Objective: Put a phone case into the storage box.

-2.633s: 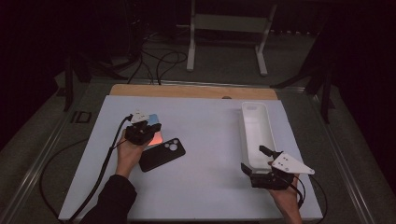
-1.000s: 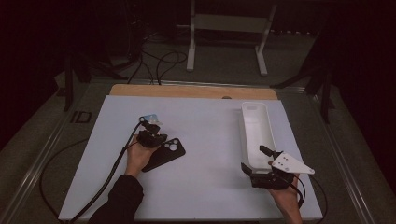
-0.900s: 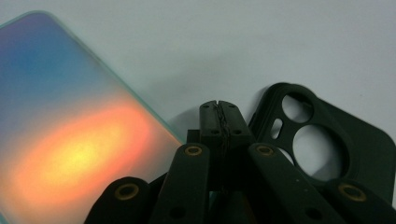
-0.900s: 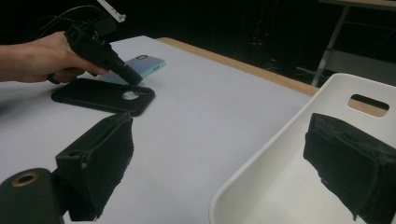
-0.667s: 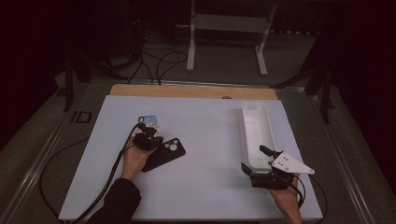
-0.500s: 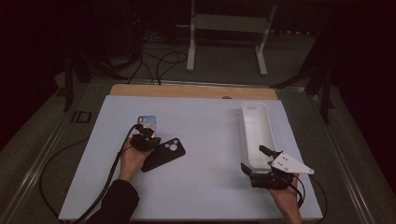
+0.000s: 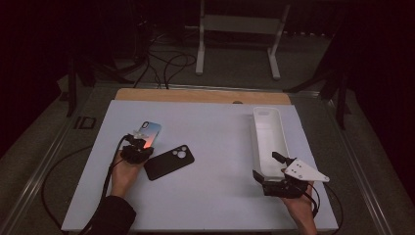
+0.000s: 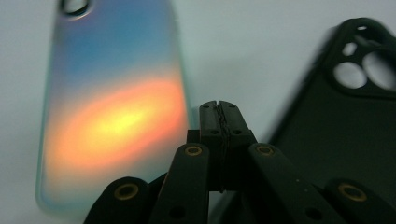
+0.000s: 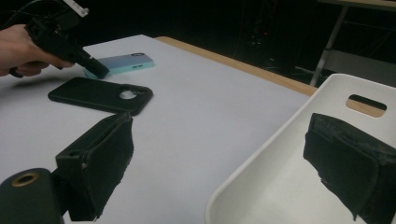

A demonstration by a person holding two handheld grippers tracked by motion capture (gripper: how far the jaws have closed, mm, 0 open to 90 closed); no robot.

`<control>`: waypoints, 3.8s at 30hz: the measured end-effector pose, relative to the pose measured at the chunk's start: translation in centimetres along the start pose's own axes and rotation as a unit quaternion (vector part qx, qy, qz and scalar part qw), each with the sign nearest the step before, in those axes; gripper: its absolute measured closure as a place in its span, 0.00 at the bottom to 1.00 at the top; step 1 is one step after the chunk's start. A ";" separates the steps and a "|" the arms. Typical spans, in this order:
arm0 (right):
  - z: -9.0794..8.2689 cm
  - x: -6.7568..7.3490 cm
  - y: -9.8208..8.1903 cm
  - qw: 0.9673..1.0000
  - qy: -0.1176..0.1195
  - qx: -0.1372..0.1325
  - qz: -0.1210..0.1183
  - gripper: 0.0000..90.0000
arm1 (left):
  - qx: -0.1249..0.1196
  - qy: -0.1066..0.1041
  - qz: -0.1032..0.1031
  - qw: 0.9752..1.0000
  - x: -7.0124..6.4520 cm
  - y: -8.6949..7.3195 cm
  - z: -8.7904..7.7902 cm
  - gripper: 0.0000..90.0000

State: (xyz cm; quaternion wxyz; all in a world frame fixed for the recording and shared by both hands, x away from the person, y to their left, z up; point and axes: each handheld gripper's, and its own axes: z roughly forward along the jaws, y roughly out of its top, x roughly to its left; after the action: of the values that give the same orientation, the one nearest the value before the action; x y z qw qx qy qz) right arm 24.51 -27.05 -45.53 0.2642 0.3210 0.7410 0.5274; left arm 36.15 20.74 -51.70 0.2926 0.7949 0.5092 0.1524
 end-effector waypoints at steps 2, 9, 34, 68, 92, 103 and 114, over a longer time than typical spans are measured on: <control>0.0 0.0 0.1 1.000 0.000 0.001 -0.001 0.10 | -0.004 0.006 -0.009 1.000 0.6 -0.5 -0.3 1.00; 0.2 -0.1 0.0 1.000 0.001 0.003 -0.002 0.09 | -0.011 0.014 -0.026 1.000 1.8 -1.4 -0.9 1.00; 1.1 -0.7 0.2 1.000 0.009 -0.006 0.005 0.09 | -0.256 -0.026 0.043 0.965 -2.8 -4.6 -10.6 0.26; 0.7 -0.4 -1.0 0.999 0.002 -0.022 0.034 0.09 | -0.220 -0.001 0.018 0.975 -0.8 -6.0 -11.6 0.00; 1.0 -0.4 -0.8 0.999 0.007 -0.019 0.031 0.09 | -0.154 0.010 0.031 0.988 2.0 -0.9 -8.9 0.00; 0.8 -0.6 -0.7 0.999 0.004 -0.023 0.033 0.09 | -0.134 0.023 0.030 0.990 3.6 0.5 -7.2 0.00; 0.7 -0.7 -0.5 0.999 0.004 -0.025 0.033 0.09 | -0.093 0.030 0.014 0.995 5.3 1.7 -4.6 0.00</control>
State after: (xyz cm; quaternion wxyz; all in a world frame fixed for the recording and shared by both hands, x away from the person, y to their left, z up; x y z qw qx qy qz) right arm 25.37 -27.30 -46.21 0.2520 0.3365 0.7179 0.5549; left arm 37.21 26.38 -47.36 0.3476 0.7665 0.4899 0.2274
